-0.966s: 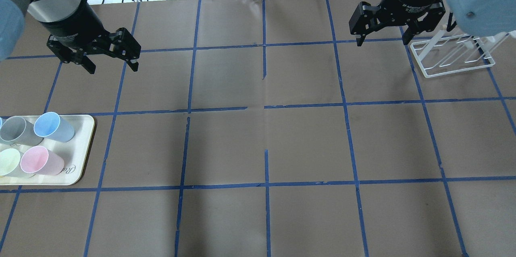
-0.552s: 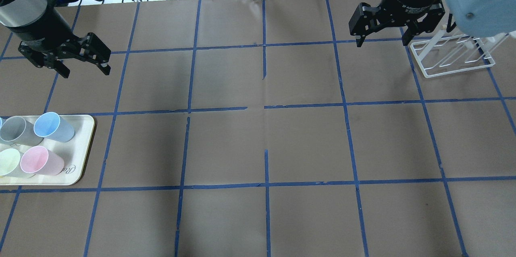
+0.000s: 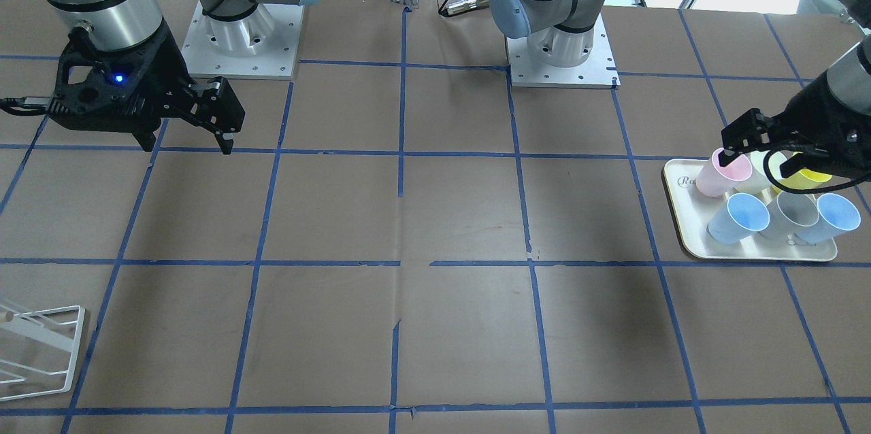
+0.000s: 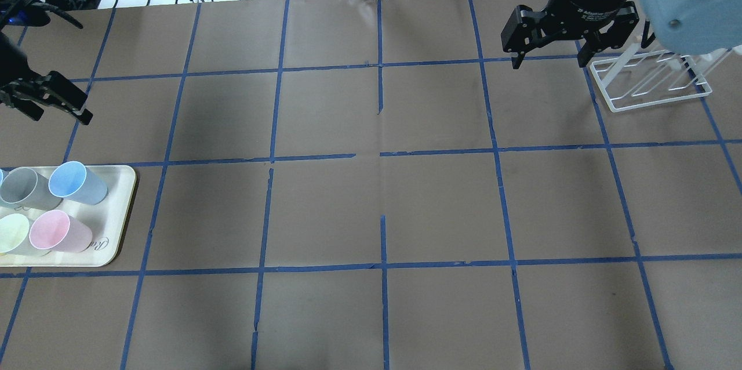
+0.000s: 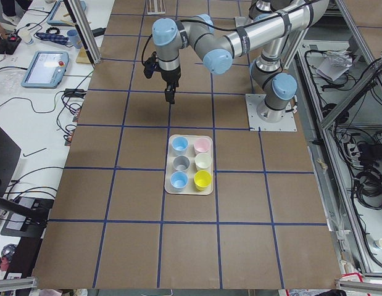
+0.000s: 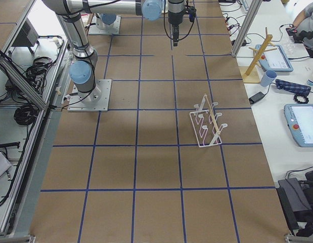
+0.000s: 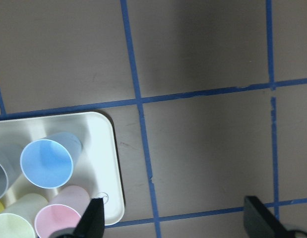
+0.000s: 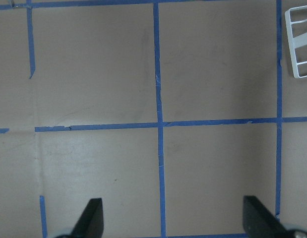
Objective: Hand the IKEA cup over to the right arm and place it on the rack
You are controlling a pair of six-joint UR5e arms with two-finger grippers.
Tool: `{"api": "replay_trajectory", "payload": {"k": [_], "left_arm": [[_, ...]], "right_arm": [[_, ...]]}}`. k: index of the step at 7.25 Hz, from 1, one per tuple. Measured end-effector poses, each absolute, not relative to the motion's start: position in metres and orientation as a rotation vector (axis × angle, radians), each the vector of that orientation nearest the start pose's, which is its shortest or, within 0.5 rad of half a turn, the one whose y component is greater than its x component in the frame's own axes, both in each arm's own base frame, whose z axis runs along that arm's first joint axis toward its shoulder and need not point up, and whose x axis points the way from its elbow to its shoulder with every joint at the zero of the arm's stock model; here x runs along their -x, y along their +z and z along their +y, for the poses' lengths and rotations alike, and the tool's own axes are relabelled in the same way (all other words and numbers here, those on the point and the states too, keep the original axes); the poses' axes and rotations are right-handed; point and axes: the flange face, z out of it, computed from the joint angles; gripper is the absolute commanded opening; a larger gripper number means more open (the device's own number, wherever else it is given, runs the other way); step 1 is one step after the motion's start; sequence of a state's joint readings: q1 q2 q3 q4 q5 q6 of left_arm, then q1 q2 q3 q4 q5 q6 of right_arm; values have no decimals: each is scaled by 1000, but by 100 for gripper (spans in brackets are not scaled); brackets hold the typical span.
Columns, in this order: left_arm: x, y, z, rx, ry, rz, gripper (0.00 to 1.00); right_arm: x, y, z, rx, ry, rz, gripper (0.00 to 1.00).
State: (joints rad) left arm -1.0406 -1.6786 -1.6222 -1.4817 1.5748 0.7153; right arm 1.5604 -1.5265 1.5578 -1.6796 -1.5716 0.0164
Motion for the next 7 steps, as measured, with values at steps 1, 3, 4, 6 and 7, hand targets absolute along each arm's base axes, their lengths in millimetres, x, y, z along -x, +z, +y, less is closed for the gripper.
{"api": "replay_trajectory", "payload": {"k": [1, 3, 4, 6, 7], "left_arm": [[-182, 403, -518, -337, 90, 3163, 87], [-231, 364, -511, -450, 67, 3146, 86], [-246, 343, -511, -507, 44, 3123, 86], [-261, 307, -516, -596, 29, 3096, 85], [-265, 295, -520, -615, 35, 3098, 85]], "right_arm": [[-128, 483, -519, -45, -121, 3139, 100], [-128, 483, -519, -46, -123, 3137, 100], [-129, 483, -519, -45, -122, 3137, 100], [-129, 483, -519, -44, -120, 3138, 100], [-129, 483, -519, -45, -118, 3138, 100]]}}
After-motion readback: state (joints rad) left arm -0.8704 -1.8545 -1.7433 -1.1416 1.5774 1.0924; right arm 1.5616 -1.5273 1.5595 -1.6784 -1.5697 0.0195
